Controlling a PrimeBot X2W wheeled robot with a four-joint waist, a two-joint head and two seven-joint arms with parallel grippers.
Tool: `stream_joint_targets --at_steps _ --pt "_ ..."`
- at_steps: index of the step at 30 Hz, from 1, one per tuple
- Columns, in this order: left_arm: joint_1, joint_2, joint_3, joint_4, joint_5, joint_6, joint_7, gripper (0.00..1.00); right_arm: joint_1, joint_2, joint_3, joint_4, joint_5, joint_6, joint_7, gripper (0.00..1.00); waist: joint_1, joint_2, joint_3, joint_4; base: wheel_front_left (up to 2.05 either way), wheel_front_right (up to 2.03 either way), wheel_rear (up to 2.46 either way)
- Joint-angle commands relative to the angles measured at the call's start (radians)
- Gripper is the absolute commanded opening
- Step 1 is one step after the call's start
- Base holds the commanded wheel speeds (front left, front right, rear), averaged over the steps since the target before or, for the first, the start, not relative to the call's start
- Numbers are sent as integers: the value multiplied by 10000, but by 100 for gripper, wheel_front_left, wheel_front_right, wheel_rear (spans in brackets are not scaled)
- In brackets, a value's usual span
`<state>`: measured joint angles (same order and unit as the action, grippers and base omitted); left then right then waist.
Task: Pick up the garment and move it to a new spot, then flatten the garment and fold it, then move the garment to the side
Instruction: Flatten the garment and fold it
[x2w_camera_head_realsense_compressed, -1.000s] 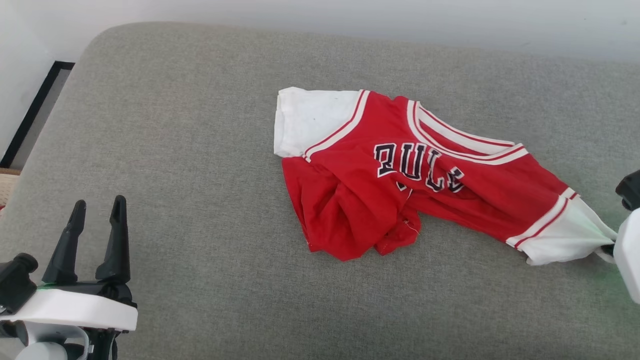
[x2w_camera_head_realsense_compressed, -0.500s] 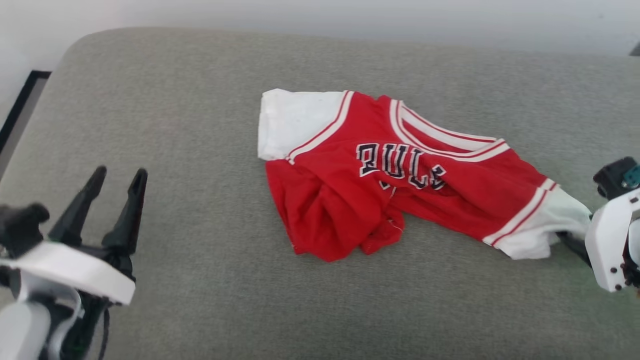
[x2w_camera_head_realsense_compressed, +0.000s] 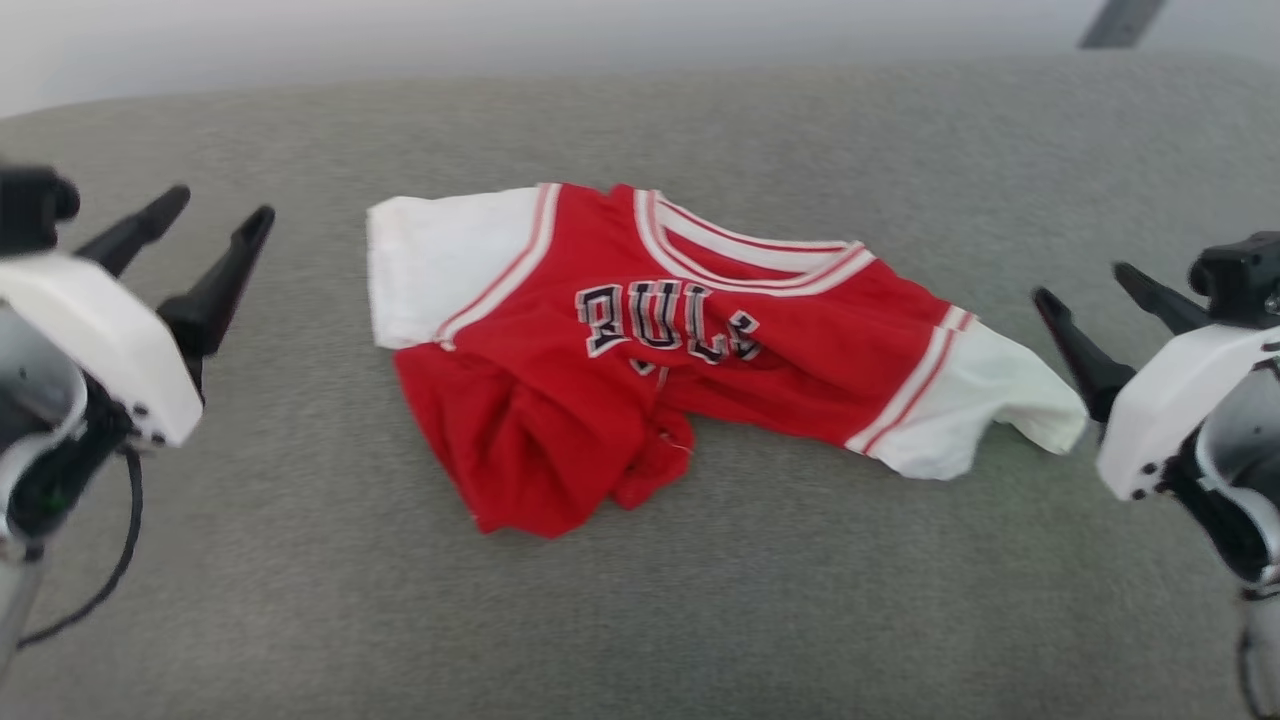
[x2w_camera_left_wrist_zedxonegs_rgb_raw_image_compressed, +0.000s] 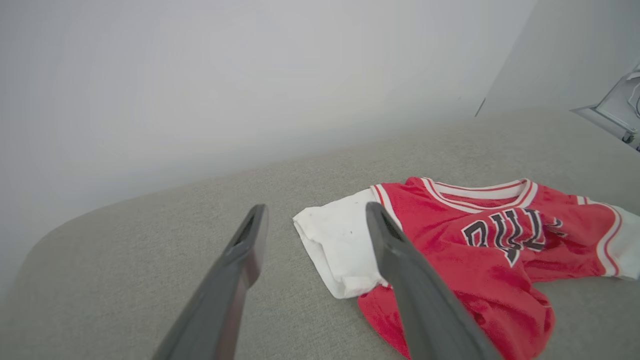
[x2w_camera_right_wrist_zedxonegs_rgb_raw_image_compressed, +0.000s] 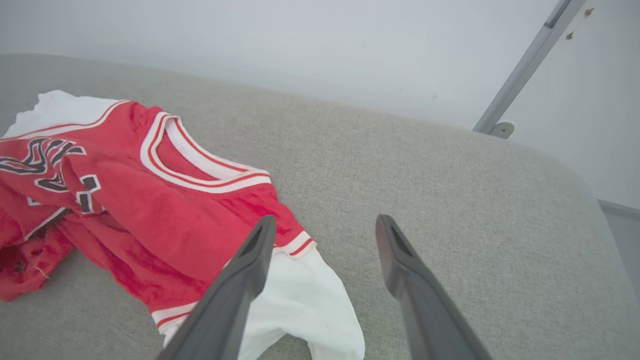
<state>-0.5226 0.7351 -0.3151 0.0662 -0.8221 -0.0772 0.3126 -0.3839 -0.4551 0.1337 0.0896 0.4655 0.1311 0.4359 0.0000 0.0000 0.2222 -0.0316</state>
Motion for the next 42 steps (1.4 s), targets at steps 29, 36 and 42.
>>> stream_joint_targets --at_steps 29,36,42 --pt "-4438 -525 -2094 6713 496 -79 4190 100 1299 4056 -1361 -3391 -2632 -7 -2121 100 0 0 2838 -2165 0 0 0" --pt "-4185 -1626 -2083 7451 -494 184 5875 100 1317 4054 -1186 -3424 -2608 -7 -1181 100 0 0 2943 -2073 0 0 0" --pt "-4116 -1917 -2421 7306 -541 133 6483 0 805 3954 -1167 -2999 -2489 -7 185 100 0 0 3053 -1994 0 0 0"
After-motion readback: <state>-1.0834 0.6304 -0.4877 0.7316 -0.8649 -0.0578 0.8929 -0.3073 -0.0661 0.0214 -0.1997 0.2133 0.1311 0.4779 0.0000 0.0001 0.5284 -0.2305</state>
